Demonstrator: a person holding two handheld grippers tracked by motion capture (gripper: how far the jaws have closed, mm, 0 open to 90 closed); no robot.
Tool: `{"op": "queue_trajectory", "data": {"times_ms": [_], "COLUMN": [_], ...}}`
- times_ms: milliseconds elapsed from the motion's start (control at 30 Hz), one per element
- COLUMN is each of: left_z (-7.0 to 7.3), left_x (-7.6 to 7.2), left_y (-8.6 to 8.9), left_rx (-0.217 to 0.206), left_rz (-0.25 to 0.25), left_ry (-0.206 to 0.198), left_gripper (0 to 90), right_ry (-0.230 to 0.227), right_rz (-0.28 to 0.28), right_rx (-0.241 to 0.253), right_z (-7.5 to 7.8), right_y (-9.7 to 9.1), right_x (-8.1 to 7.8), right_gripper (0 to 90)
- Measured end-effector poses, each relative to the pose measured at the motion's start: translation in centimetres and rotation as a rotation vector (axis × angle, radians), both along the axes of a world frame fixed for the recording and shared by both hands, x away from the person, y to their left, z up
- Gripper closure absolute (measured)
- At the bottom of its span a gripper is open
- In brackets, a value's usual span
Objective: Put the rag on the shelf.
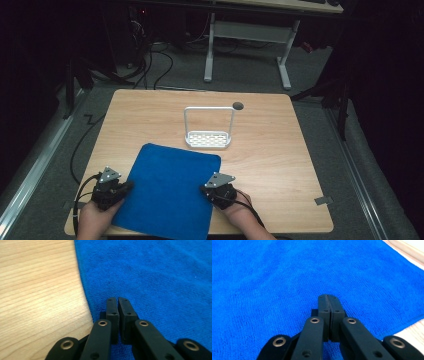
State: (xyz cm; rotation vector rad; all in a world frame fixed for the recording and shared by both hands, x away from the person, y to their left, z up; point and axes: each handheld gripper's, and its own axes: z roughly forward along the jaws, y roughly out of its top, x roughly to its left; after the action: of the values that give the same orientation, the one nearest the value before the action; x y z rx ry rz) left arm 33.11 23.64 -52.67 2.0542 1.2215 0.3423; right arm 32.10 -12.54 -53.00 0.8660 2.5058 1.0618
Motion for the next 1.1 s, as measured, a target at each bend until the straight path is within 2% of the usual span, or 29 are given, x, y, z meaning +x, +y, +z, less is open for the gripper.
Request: {"op": "queue_trajectory", "data": {"times_ms": [167,300,367,433,633,700,767,833,867,967,1000,1100], "left_z": [-0.1,-0.1,-0.1,0.0,-0.2,-0.3,-0.2,-0.2,-0.3,-0.3,-0.3,-0.3], "left_x": [-0.1,-0.4,-0.7,-1.0,-1.5,-1.6,-2.0,-2.1,-2.3,-2.6,-2.9,-3.2], "left_y": [0.0,-0.8,-1.9,-3.0,-5.2,-5.6,-6.7,-7.0,-7.7,-8.3,-8.9,-9.4], "left_rx": [-0.036,-0.044,-0.059,-0.045,-0.092,-0.097,-0.095,-0.097,-0.100,-0.103,-0.105,-0.111], "left_rz": [0.003,-0.030,-0.067,-0.113,-0.213,-0.227,-0.271,-0.279,-0.309,-0.335,-0.360,-0.379], "left_ry": [0.014,0.027,0.036,0.034,0.053,0.052,0.053,0.053,0.057,0.062,0.067,0.070], "left_gripper": [88.3,88.6,88.6,88.6,88.6,88.6,88.6,88.6,88.6,88.6,88.6,88.5], "right_ry": [-0.016,-0.021,-0.019,-0.013,0.002,0.001,-0.004,-0.004,-0.006,-0.009,-0.007,-0.006], "right_rz": [0.001,-0.004,-0.013,-0.049,-0.108,-0.129,-0.144,-0.153,-0.171,-0.193,-0.201,-0.213], "right_rx": [-0.027,-0.032,-0.033,-0.024,-0.024,-0.024,-0.023,-0.021,-0.021,-0.018,-0.022,-0.016], "right_z": [0.1,0.1,0.1,0.2,0.3,0.3,0.3,0.3,0.3,0.2,0.3,0.3], "right_y": [-0.3,-1.6,-2.2,-4.2,-7.2,-8.0,-8.6,-9.1,-9.8,-10.9,-11.3,-12.0], "right_x": [-0.3,-0.5,-0.6,-0.7,-0.9,-1.0,-1.1,-1.1,-1.2,-1.4,-1.6,-1.9], "right_gripper": [90.0,90.0,90.0,90.0,90.0,90.0,90.0,90.0,90.0,90.0,90.0,90.0]}}
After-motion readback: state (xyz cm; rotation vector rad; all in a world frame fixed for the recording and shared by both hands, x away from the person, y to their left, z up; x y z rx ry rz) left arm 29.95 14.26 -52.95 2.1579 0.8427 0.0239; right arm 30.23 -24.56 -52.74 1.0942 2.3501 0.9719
